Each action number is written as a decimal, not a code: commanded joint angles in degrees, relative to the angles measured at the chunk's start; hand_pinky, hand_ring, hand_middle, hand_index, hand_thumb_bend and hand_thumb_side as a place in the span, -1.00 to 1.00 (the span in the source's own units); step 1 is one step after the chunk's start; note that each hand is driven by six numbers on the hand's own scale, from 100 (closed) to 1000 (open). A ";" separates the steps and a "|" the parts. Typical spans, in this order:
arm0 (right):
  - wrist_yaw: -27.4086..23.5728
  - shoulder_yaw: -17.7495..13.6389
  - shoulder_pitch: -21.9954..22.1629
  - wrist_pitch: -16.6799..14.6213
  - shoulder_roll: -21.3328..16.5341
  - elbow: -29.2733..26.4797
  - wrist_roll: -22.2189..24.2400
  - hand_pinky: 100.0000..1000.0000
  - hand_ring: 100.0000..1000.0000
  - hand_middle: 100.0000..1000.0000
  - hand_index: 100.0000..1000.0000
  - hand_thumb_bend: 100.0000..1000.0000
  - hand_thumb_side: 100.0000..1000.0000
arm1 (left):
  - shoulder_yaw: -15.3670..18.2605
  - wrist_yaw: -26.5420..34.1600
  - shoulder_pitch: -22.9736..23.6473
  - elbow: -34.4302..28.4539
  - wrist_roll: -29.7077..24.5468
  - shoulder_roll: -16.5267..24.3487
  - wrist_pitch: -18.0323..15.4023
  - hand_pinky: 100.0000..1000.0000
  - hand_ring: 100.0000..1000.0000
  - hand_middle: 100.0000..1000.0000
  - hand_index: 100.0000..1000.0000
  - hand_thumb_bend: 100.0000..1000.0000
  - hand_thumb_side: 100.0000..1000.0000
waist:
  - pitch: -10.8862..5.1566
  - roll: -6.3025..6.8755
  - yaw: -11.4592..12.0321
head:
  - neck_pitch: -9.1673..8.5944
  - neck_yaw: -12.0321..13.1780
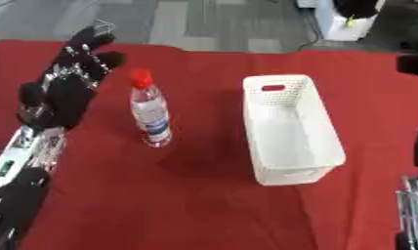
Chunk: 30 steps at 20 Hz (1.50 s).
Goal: Pick up objects on the table and place them in the box.
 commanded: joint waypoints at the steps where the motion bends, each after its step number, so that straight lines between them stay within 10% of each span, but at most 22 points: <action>1: -0.39 0.20 -0.33 0.02 -0.71 -0.70 0.29 0.20 0.13 0.26 0.72 0.10 0.78 | -0.13 0.63 -1.05 0.85 -1.30 2.67 -0.55 0.84 0.66 0.74 1.00 0.18 0.51 | -0.64 0.17 -0.15 | -0.05 -0.11; 26: -2.33 0.41 -0.33 -0.23 -0.88 -0.07 2.06 0.20 0.13 0.26 0.73 0.11 0.72 | -1.88 2.09 -4.88 12.75 -7.77 7.68 -6.57 0.86 0.67 0.75 1.00 0.23 0.58 | -0.15 -0.02 -1.14 | -1.98 0.62; 30: -2.65 0.43 -0.19 -0.22 -0.91 -0.20 2.30 0.20 0.13 0.26 0.73 0.10 0.72 | -2.30 1.00 -5.57 14.18 -9.55 7.80 -7.91 0.87 0.68 0.76 1.00 0.66 0.11 | -0.14 0.12 -1.21 | -2.11 0.50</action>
